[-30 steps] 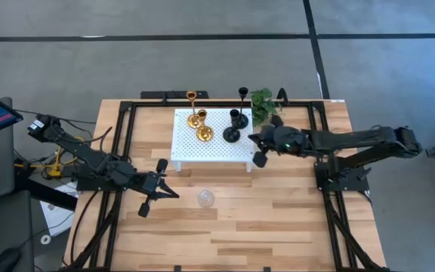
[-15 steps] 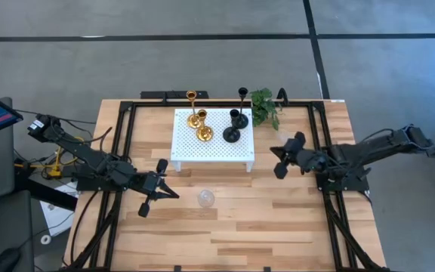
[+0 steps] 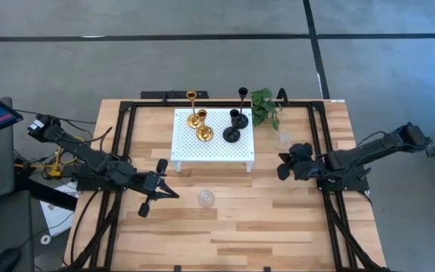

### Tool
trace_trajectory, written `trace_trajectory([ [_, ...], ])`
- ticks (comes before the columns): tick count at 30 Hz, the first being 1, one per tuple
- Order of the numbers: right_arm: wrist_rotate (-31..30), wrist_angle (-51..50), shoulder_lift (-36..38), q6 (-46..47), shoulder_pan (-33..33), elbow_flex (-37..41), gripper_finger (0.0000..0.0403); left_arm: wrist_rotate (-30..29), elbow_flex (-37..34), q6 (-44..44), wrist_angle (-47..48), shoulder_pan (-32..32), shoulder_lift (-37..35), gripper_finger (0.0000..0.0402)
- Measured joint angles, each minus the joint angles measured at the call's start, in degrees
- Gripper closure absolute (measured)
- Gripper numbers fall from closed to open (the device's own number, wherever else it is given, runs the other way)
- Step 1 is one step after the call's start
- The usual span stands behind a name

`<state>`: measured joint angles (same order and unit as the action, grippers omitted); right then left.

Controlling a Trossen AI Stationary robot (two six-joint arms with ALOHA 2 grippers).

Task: Pick & Place candle stick holders
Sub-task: Put the top transparent glass candle holder on the shelf

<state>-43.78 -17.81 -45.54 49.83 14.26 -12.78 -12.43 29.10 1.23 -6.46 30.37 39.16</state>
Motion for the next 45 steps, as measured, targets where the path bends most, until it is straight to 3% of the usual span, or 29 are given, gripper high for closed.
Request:
trace_trajectory([
  [4, -2.0, -1.4, -2.5, 4.6, -0.8, 0.0, 0.0403, 0.0, 0.0, 0.0, 0.0, 0.0, 0.0, 0.0394],
  [11, 2.9, -1.2, -7.1, 4.4, -3.3, 0.0, 0.0391, 0.0, 0.0, 0.0, 0.0, 0.0, 0.0, 0.0395],
  [15, 3.3, 0.5, -9.6, 4.3, -4.7, 0.0, 0.0343, 0.0, 0.0, 0.0, 0.0, 0.0, 0.0, 0.0396],
  [22, 3.2, 4.2, -12.5, 4.1, -8.9, 0.0, 0.0223, 0.0, 0.0, 1.5, 0.0, 0.0, 0.0, 0.0393],
  [26, -0.7, 6.1, -13.4, 2.9, -11.7, 0.0, 0.0161, 0.0, 0.0, 1.9, 0.0, 0.0, 0.0, 0.0396],
  [29, -2.7, 8.6, -13.8, 0.0, -13.9, 0.0, 0.0140, 0.0, 0.0, 1.9, 0.0, 0.0, 0.0, 0.0395],
  [36, -2.6, 18.7, -13.8, -8.3, -18.3, 0.0, 0.0162, 0.0, 0.0, 2.0, 0.0, 0.0, 0.0, 0.0395],
  [45, -1.3, 20.6, -13.8, -11.4, -20.5, 0.0, 0.0281, 0.0, 0.0, 2.0, 0.0, 0.0, 0.0, 0.0392],
])
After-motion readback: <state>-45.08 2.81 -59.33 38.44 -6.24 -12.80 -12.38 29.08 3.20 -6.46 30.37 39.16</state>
